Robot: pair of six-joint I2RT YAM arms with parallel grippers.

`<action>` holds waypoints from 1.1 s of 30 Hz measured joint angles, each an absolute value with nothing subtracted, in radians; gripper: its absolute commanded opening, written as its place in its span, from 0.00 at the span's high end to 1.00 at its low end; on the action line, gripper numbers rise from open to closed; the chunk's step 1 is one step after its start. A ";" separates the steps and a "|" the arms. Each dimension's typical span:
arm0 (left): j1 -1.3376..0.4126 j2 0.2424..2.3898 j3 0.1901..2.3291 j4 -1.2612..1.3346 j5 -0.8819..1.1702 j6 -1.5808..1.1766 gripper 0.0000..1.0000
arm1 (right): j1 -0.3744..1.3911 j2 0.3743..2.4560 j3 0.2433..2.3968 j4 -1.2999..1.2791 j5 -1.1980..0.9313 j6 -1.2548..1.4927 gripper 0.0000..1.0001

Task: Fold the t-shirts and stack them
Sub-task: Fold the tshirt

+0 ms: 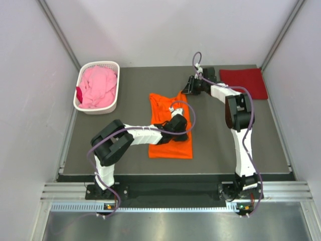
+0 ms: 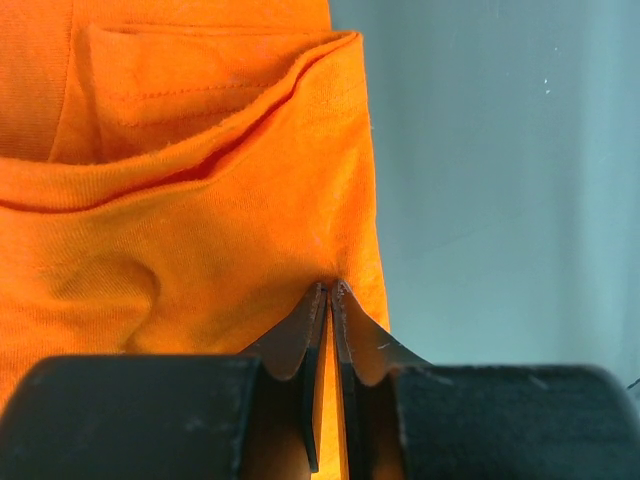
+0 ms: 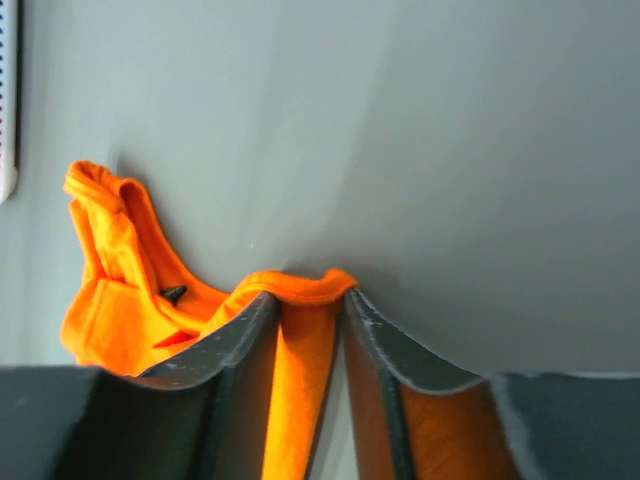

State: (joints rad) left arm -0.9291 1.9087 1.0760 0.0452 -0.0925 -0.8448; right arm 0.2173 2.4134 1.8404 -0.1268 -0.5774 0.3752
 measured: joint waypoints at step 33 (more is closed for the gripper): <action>-0.940 1.908 1.099 0.002 -0.115 -0.861 0.82 | 0.186 2.466 1.895 -0.099 -0.647 0.368 0.69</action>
